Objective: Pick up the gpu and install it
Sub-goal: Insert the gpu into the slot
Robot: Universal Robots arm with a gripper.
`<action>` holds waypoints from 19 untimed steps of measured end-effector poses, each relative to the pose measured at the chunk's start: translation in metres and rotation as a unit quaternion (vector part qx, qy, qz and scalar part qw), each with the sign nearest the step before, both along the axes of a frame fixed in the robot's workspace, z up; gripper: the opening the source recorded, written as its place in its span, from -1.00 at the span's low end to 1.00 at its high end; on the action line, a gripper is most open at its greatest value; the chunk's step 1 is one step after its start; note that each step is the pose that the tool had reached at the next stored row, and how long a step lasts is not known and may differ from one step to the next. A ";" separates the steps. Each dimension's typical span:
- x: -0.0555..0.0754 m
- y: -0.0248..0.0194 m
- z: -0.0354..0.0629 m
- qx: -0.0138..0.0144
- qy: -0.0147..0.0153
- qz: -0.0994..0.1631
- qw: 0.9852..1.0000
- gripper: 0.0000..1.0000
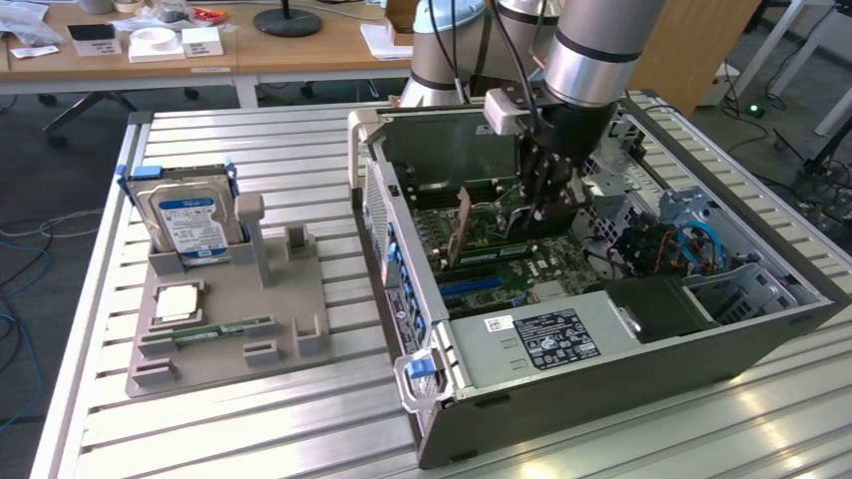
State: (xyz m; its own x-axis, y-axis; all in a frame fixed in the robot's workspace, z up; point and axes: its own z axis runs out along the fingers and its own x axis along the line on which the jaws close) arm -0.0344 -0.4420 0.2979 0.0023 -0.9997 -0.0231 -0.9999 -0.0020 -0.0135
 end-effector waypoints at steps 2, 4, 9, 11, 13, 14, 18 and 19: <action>0.000 0.0000 -0.0006 0.000 0.000 0.001 1.000 -0.47; 0.000 0.0000 -0.0006 0.000 0.000 0.001 1.000 -0.47; 0.000 0.0000 -0.0009 0.000 0.000 0.001 1.000 -0.47; -0.001 0.0000 -0.0010 0.000 0.000 0.001 1.000 -0.47; -0.001 0.0000 -0.0014 0.000 0.000 0.001 1.000 -0.47; -0.001 0.0000 -0.0014 0.000 0.000 0.001 1.000 -0.47; -0.001 0.0000 -0.0026 0.000 0.000 0.001 1.000 -0.47; -0.001 0.0000 -0.0027 0.000 0.000 0.001 1.000 -0.47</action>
